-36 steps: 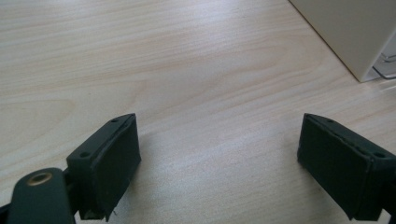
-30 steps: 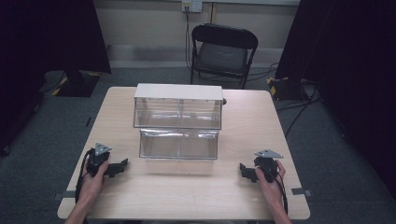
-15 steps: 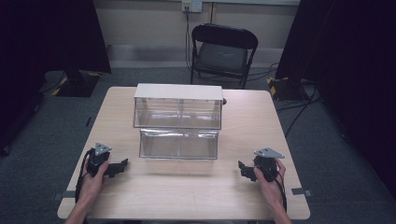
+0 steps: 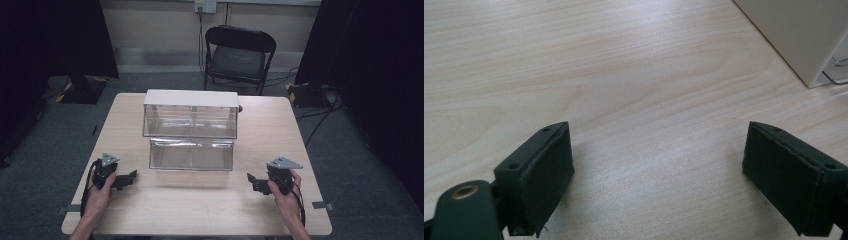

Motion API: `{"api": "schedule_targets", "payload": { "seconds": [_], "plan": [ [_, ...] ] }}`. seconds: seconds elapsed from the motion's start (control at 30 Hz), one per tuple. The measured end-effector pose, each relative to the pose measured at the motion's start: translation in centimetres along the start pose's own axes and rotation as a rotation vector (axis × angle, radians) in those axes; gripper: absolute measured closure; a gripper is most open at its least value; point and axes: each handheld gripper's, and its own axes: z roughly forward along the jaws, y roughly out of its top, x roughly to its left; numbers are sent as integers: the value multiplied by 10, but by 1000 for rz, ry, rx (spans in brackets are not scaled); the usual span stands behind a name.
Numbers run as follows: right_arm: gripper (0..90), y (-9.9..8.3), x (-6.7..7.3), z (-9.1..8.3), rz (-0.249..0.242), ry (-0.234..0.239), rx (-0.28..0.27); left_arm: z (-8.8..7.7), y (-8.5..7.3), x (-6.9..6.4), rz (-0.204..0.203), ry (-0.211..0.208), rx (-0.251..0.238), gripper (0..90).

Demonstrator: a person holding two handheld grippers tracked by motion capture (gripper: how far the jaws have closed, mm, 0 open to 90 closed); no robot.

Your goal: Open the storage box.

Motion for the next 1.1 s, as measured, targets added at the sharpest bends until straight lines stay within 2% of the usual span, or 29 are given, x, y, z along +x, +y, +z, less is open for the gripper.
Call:
{"api": "schedule_targets", "payload": {
  "seconds": [0.13, 0.33, 0.67, 0.9, 1.03, 1.1],
  "plan": [
    [142, 4, 6, -2, -16, 18, -24, 0, 0, 0, 0, 0, 0, 124],
    [141, 9, 16, -4, -44, 54, -33, 0, 0, 0, 0, 0, 0, 124],
    [141, 16, 30, -2, -62, 89, -47, 0, 0, 0, 1, 0, 1, 124],
    [142, 18, 41, 5, -83, 134, -13, 0, 0, 0, 0, -1, 0, 124],
    [142, 21, 45, 10, -81, 147, 0, 0, 0, 0, 1, -2, 1, 122],
    [141, 24, 46, 11, -66, 156, 3, 0, 0, 0, 1, -1, 1, 123]
  ]
}}
